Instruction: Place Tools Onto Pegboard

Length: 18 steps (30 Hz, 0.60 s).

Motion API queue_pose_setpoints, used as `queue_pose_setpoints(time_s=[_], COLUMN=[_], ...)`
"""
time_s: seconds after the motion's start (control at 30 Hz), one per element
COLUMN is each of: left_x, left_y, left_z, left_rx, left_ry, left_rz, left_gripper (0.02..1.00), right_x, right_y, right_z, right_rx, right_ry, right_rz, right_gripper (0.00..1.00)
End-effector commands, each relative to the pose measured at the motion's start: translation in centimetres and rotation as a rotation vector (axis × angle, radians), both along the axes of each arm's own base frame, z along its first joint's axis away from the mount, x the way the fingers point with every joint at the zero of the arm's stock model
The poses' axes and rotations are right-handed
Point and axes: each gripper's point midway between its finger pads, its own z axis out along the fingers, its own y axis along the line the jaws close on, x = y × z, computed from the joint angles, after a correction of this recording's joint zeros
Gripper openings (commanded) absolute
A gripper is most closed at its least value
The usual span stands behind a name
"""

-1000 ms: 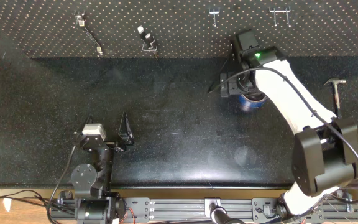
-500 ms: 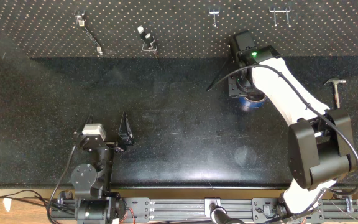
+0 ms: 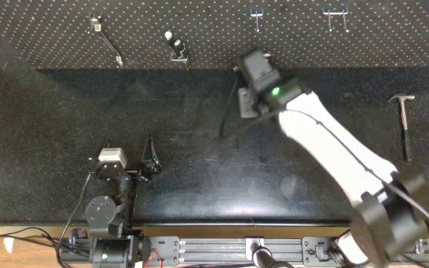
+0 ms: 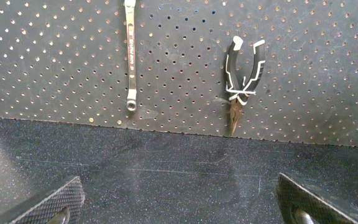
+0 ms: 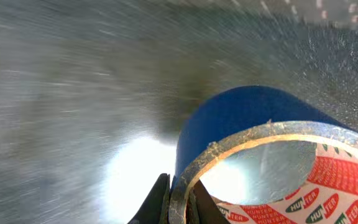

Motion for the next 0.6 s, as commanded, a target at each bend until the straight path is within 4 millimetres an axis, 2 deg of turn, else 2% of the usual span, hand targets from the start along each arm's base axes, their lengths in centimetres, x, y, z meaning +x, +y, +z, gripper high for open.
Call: queue_pose_setpoints(time_s=[0.03, 0.13, 0.27, 0.33, 0.43, 0.53, 0.6], left_x=[0.0, 0.0, 0.0, 0.0, 0.0, 0.0, 0.0], left_y=[0.1, 0.1, 0.1, 0.1, 0.1, 0.1, 0.1], left_z=[-0.1, -0.1, -0.1, -0.1, -0.1, -0.1, -0.1], left_rx=[-0.011, -0.011, -0.011, -0.011, -0.011, -0.011, -0.011], left_ry=[0.000, 0.000, 0.000, 0.000, 0.000, 0.000, 0.000], left_rz=[0.009, 0.009, 0.009, 0.009, 0.009, 0.009, 0.009], left_gripper=[0.993, 0.996, 0.993, 0.996, 0.993, 0.996, 0.996], right_x=[-1.9, -3.4, -4.7, -5.4, -6.1, -5.1, -4.2], right_y=[1.1, 1.8, 2.0, 1.3, -0.9, -3.4, -3.7], right_z=[8.0, 11.2, 13.1, 15.5, 19.1, 22.1, 23.5], right_rx=[0.073, 0.142, 0.217, 0.252, 0.274, 0.241, 0.197], right_ry=[-0.223, -0.281, -0.292, -0.346, -0.460, -0.618, -0.718], right_rz=[-0.087, -0.068, -0.069, -0.063, -0.111, -0.224, -0.289], right_gripper=[0.075, 0.075, 0.075, 0.075, 0.075, 0.075, 0.075])
